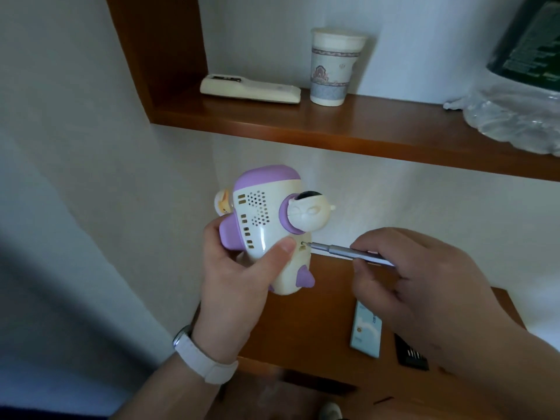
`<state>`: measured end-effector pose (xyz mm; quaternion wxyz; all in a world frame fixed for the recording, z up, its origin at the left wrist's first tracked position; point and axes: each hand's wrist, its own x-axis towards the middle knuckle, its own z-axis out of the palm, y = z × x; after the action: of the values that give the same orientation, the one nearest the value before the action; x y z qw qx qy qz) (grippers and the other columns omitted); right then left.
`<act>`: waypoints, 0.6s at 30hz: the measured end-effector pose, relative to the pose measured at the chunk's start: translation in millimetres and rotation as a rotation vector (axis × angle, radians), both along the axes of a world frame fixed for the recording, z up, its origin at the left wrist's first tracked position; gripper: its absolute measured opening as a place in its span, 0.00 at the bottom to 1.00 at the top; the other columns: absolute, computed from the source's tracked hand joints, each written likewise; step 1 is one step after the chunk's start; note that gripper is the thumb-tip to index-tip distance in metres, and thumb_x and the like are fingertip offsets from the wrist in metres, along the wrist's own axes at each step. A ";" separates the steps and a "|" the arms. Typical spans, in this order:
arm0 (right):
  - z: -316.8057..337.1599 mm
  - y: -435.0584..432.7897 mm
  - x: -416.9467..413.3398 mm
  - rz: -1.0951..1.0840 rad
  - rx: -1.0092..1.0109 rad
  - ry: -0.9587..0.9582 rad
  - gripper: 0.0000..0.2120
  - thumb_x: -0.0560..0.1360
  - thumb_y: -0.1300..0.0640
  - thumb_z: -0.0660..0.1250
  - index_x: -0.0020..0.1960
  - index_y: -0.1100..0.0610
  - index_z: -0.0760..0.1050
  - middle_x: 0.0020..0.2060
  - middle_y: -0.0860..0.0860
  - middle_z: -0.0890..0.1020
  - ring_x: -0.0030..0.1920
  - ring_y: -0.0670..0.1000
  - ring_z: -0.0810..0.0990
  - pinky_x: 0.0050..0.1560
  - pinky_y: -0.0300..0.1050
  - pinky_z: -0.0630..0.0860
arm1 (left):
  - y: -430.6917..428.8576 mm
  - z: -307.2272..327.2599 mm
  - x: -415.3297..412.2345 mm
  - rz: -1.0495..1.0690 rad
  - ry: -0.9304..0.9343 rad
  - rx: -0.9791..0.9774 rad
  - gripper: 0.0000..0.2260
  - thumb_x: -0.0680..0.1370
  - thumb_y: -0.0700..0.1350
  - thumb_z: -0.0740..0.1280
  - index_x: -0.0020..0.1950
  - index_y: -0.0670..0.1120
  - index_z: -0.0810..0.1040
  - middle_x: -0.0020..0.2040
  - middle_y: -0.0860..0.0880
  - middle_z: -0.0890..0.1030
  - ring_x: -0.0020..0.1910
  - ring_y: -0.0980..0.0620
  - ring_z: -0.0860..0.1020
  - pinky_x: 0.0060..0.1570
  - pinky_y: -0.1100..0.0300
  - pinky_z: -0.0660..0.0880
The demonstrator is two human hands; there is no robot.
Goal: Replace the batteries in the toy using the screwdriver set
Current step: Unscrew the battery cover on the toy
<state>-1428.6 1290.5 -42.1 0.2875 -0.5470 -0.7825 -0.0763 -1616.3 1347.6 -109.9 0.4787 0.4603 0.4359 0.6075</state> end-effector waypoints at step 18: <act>-1.5 12.3 7.5 -0.063 0.008 -0.063 0.22 0.78 0.41 0.55 0.36 0.53 0.76 0.23 0.47 0.73 0.22 0.48 0.70 0.23 0.39 0.66 | 4.1 4.2 10.7 0.029 0.105 0.053 0.34 0.62 0.58 0.77 0.63 0.47 0.73 0.55 0.51 0.83 0.53 0.51 0.84 0.44 0.55 0.83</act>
<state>-1421.1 1302.8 -43.7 0.2626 -0.5675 -0.7732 -0.1058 -1605.6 1351.7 -105.7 0.4339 0.4978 0.4507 0.6007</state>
